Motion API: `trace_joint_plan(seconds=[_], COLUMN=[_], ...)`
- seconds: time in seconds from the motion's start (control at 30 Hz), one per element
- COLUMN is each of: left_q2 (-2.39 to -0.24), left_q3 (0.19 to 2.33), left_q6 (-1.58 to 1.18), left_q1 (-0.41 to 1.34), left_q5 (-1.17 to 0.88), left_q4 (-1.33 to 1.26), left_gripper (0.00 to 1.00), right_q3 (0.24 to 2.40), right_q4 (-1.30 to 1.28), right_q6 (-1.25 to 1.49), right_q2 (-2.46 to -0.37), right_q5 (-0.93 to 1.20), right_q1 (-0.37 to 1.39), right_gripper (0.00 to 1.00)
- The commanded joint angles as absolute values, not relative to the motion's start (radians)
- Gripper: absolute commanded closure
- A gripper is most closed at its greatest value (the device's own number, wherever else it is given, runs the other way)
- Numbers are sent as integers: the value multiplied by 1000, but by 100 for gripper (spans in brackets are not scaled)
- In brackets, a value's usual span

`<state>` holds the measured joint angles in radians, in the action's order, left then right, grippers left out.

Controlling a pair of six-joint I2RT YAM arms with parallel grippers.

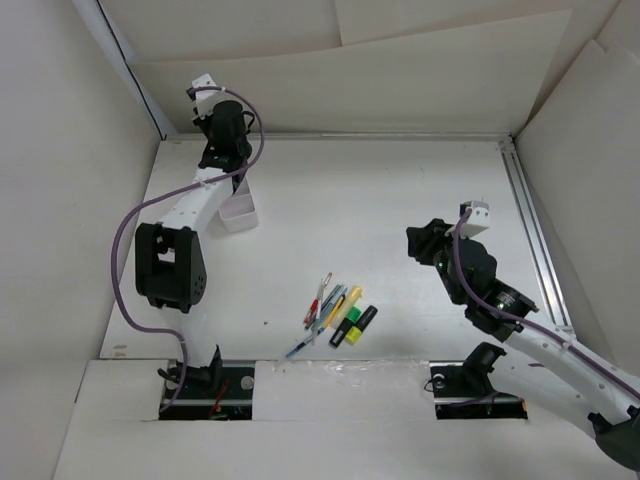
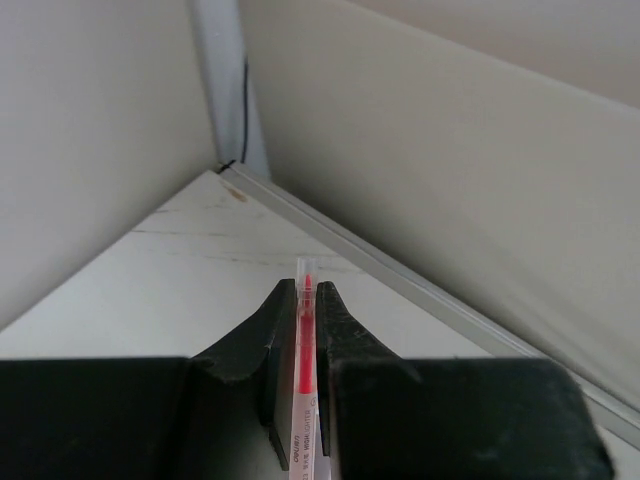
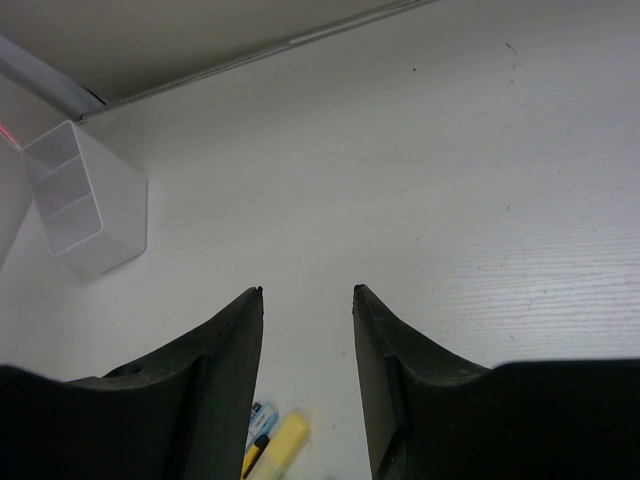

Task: Sort the stationery into containers
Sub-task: Place the stationery in the storage box.

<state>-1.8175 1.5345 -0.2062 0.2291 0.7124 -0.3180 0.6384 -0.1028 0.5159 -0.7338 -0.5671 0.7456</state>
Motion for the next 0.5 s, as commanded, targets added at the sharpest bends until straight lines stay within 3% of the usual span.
trace_joint_plan(seconds=[0.0,0.47], left_q2=[-1825,-1968], left_q3=[1574,1627], left_q6=[-155,51], left_q1=[215,215], left_q5=[747,821], left_q4=[-400,-589], left_gripper=[100,100], right_q3=[640,640], right_q4=[-61,-43], right_q6=[505,495], right_q2=[-732,-750], right_q5=[-548,-537], right_q1=[739,739], right_gripper=[53,53])
